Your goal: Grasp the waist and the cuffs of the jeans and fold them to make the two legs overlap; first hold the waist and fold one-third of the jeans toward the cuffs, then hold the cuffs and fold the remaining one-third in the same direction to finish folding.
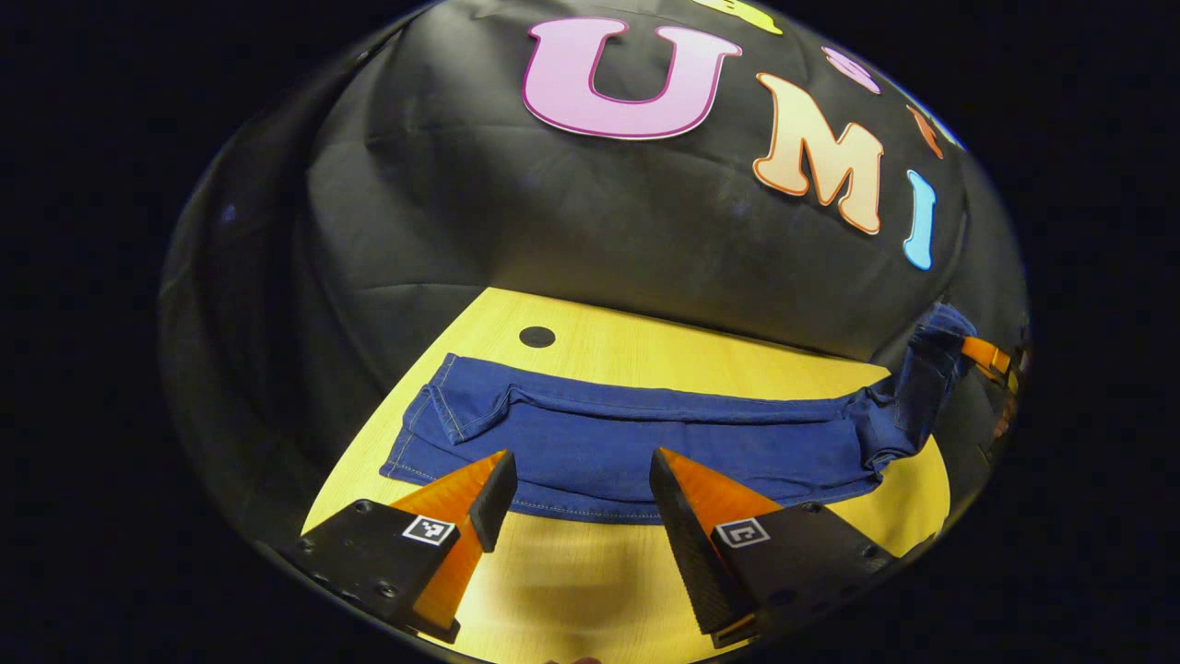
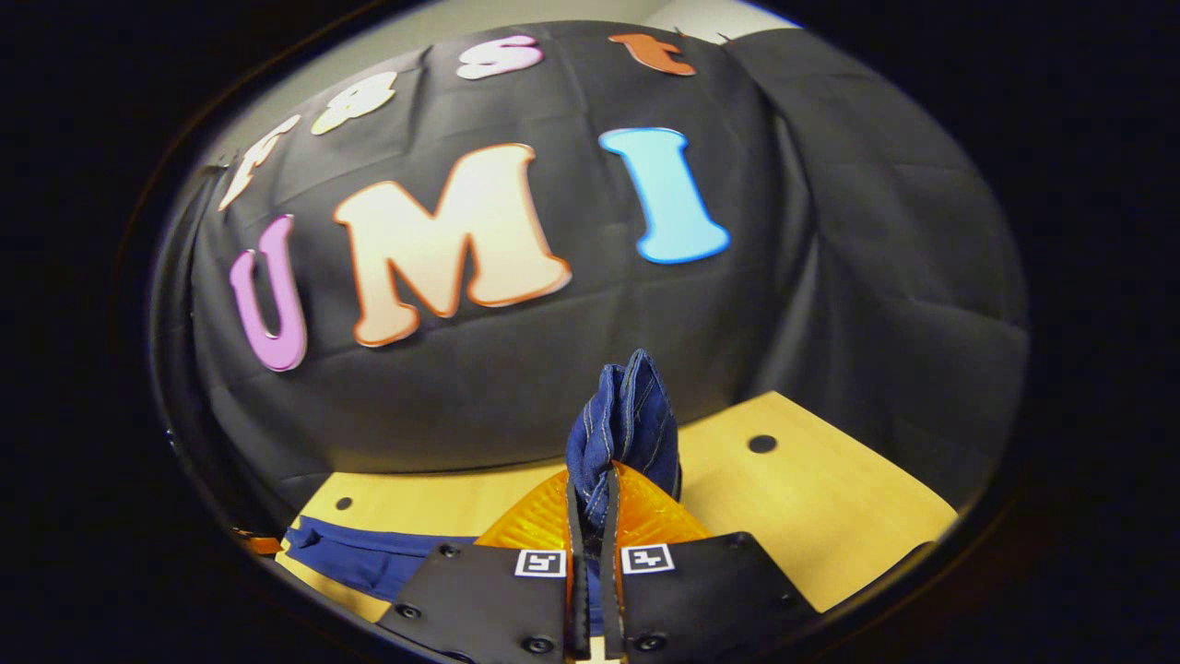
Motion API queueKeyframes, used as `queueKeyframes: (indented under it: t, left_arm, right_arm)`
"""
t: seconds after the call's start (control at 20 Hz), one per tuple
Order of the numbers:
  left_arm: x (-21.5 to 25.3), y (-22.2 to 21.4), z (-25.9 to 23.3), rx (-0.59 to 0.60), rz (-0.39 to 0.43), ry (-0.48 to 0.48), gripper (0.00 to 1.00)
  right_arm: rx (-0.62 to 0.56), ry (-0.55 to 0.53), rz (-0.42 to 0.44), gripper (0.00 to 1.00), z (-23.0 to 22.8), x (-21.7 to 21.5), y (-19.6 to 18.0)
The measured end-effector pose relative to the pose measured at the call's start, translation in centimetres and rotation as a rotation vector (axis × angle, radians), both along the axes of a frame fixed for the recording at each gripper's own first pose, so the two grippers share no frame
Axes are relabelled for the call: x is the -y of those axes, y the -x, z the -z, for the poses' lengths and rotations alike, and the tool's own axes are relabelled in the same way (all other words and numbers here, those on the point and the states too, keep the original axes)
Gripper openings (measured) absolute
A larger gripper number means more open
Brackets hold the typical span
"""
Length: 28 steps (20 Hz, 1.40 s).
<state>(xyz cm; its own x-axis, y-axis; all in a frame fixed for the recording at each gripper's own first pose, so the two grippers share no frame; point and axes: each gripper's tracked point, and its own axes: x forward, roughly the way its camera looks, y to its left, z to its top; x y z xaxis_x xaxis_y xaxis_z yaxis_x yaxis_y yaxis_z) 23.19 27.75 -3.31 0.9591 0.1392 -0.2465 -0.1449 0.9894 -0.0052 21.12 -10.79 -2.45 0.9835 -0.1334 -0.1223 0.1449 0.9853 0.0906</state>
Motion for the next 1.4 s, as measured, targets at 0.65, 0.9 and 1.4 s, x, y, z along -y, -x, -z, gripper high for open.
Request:
queueKeyframes:
  t: [0.65, 0.9, 1.4]
  left_arm:
    - [-2.4, -0.5, 0.4, 0.076, -0.014, 0.069, 0.87]
    - [-7.4, -0.6, 0.9, 0.064, -0.095, 0.016, 0.82]
    - [-17.7, -4.5, 3.8, -0.03, -0.181, 0.044, 0.87]
  right_arm:
    - [-0.294, -0.012, -0.452, 0.08, 20.0, -21.7, -2.5]
    - [-0.334, 0.025, -0.443, 0.07, 22.2, -21.7, -2.3]
    - [-0.393, -0.052, -0.532, 0.54, 23.0, -23.7, -1.2]
